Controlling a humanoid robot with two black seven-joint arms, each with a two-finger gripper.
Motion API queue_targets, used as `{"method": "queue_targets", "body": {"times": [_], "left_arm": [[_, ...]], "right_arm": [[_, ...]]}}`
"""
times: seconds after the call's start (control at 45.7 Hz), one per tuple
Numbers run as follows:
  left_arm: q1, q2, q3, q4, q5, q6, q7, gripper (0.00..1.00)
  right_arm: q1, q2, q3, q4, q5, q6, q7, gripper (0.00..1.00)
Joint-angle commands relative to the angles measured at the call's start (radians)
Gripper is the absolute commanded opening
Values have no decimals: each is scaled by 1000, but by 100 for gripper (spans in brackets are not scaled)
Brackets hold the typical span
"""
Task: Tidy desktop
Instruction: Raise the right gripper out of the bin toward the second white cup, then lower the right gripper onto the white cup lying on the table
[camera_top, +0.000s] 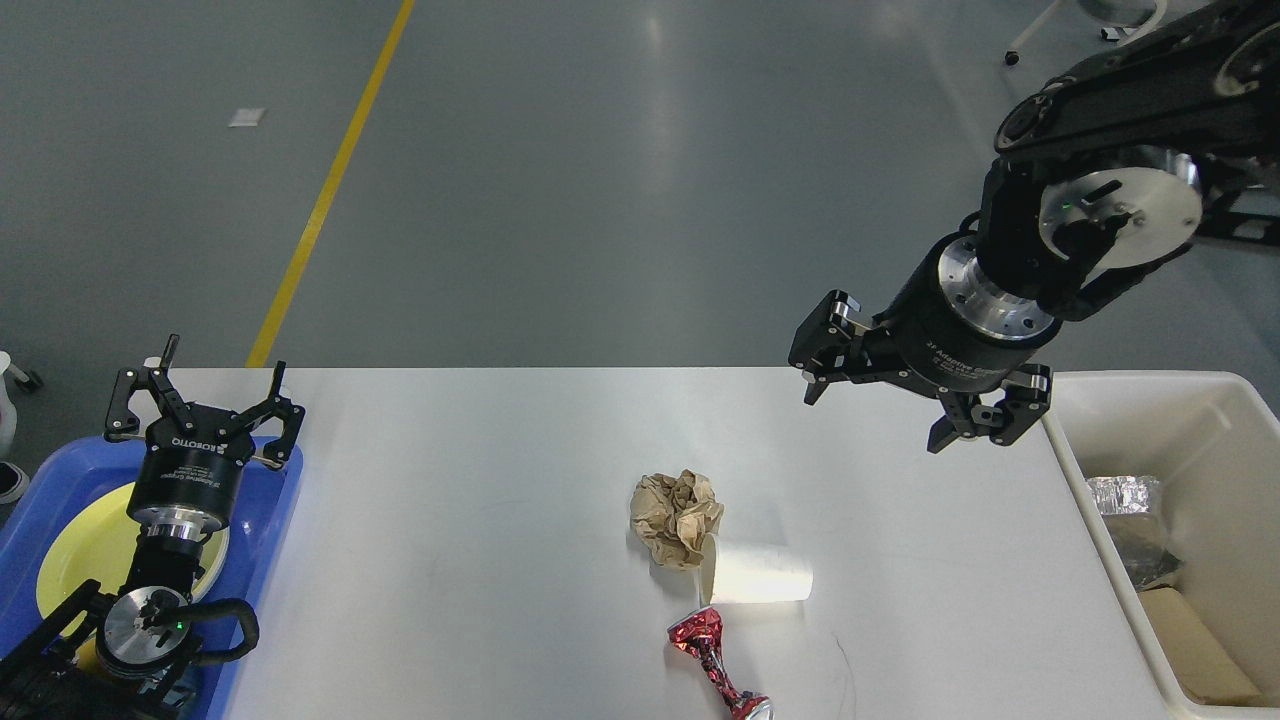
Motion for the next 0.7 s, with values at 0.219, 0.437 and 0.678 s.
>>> {"method": "queue_targets", "body": {"times": [0.219, 0.437, 0.678], "left_arm": [[0, 0, 0, 0, 0, 0, 0, 96], [0, 0, 0, 0, 0, 0, 0, 96], [0, 0, 0, 0, 0, 0, 0, 96]], "right_arm": [[-272, -6, 172, 2, 315, -522, -60, 100], [-590, -44, 350, -138, 367, -631, -46, 100], [-882, -46, 483, -386, 352, -625, -19, 100]]}}
